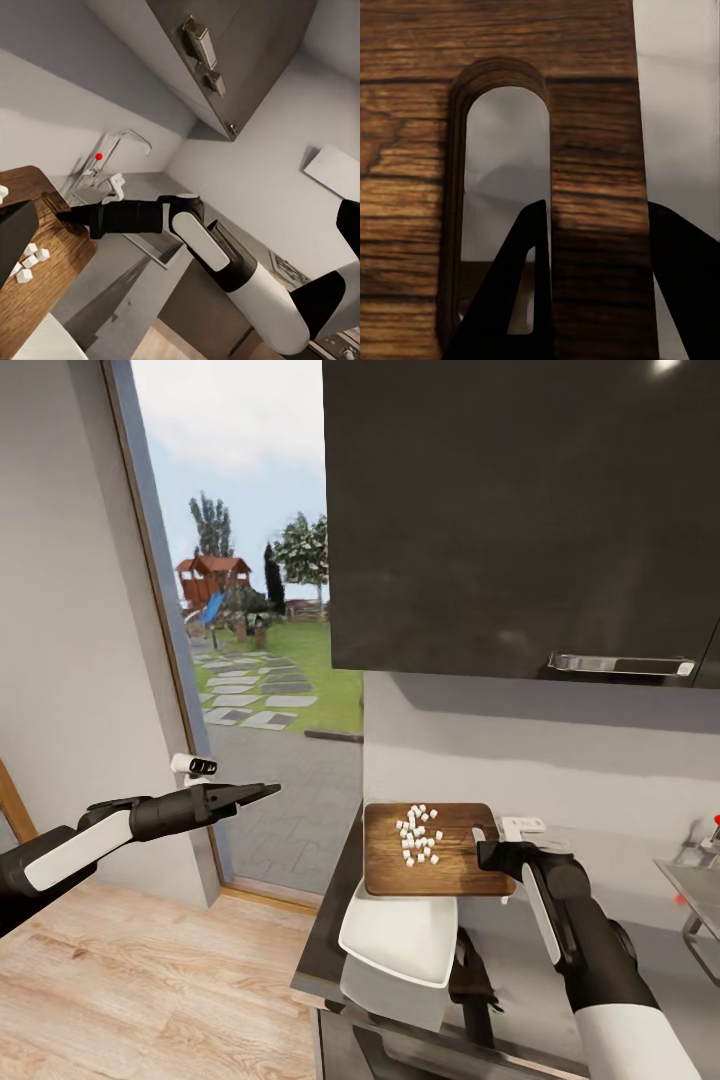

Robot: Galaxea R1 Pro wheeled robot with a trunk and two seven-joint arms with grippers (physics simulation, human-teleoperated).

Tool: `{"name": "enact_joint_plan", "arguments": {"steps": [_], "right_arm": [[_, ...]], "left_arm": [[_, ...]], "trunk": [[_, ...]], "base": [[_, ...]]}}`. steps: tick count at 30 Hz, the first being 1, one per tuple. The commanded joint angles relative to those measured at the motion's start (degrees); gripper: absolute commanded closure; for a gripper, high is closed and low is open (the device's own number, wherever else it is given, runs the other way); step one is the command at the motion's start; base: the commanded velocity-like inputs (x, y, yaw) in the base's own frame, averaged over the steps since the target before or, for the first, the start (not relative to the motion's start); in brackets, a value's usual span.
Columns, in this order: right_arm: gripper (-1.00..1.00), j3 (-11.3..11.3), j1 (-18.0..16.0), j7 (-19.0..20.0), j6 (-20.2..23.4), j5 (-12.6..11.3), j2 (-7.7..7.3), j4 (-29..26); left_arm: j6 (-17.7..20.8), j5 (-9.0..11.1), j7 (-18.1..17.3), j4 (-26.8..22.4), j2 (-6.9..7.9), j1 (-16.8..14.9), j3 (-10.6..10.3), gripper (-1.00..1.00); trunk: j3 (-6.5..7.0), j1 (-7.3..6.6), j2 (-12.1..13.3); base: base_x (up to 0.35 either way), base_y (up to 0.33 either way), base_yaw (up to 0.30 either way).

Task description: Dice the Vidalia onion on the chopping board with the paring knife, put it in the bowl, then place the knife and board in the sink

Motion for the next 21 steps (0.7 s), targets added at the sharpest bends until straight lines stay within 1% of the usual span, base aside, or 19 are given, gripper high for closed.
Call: {"name": "enact_joint_plan", "arguments": {"steps": [1, 15, 19, 21], "right_arm": [[1.0, -0.07, 0.0, 0.54, 0.14, 0.32, 0.0, -0.05], [1.0, -0.07, 0.05, 0.59, -0.23, 0.35, 0.06, 0.03], [1.0, -0.07, 0.05, 0.49, -2.11, 0.44, 0.09, 0.57], [1.0, -0.07, 0.05, 0.46, -4.02, 0.48, 0.09, 1.6]], "left_arm": [[0.47, 0.6, -0.09, 0.01, 0.05, -0.1, -0.26, -1.0], [0.47, 0.6, -0.12, 0.01, 0.07, -0.1, -0.26, -1.0], [0.47, 0.6, -0.12, 0.01, 0.07, -0.1, -0.26, -1.0], [0.48, 0.6, -0.12, 0.01, 0.07, -0.1, -0.26, -1.0]], "trunk": [[-0.03, 0.03, -0.05], [-0.03, 0.03, -0.05], [-0.03, 0.03, -0.05], [-0.03, 0.03, -0.05]], "base": [[0.0, 0.0, 0.0], [0.0, 0.0, 0.0], [0.0, 0.0, 0.0], [0.0, 0.0, 0.0]]}}
